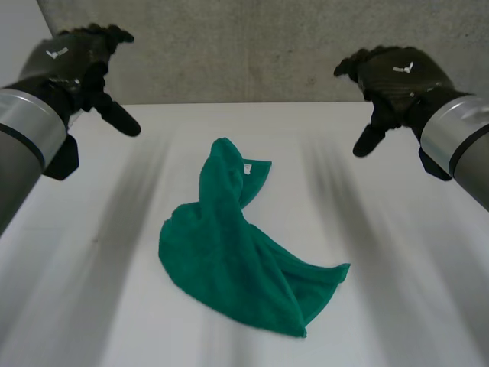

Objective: Fold the towel.

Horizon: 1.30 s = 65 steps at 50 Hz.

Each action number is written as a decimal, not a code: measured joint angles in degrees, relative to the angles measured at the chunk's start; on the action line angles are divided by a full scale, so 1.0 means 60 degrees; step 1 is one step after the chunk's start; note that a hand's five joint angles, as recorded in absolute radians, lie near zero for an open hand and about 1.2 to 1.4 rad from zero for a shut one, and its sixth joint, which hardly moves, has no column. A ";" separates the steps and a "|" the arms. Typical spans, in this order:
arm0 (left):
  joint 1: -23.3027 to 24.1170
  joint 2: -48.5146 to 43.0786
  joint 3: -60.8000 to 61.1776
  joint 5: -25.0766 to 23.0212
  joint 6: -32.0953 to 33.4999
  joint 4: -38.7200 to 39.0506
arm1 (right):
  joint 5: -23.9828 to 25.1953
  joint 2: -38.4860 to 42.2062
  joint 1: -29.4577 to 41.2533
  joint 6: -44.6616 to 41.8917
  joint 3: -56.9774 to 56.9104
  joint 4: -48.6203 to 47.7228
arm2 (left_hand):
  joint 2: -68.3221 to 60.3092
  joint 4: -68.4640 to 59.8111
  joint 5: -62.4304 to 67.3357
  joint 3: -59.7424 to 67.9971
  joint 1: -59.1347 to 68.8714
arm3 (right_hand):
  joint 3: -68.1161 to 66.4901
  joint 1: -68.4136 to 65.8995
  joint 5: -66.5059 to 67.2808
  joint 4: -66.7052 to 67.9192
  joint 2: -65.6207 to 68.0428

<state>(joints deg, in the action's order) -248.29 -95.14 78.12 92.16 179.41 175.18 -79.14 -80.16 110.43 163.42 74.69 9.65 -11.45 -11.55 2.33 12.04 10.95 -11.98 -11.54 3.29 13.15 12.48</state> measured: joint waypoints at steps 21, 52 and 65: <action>0.0765 -0.4080 -0.0387 -0.1771 0.3173 0.1293 | 0.0089 0.0939 0.1450 0.1856 0.2706 0.0347 | -0.0001 -0.0002 0.0000 0.0000 0.0027 | 0.0000 0.0000 0.0000 0.0000 0.0000; 0.0898 -0.5070 -0.1646 -0.1890 0.4489 0.3513 | -0.1431 0.1078 0.2528 0.1129 0.1744 -0.3547 | -0.9323 -0.9429 0.8670 0.9191 0.8373 | -0.9247 -0.7331 0.8715 0.9143 0.8943; 0.1426 -0.2242 -0.1308 0.0669 0.2319 0.6154 | -0.1750 0.0420 0.2559 -0.0850 -0.0999 -0.5017 | -0.9393 -0.9434 0.8670 0.9286 0.8373 | -0.9247 -0.7331 0.8812 0.9143 0.9091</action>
<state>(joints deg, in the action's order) -239.74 -108.59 70.27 96.17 193.32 212.11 -89.64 -77.64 125.78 158.33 68.69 -20.46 -67.81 -68.15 54.35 67.76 61.18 -67.46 -55.52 56.16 68.01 67.03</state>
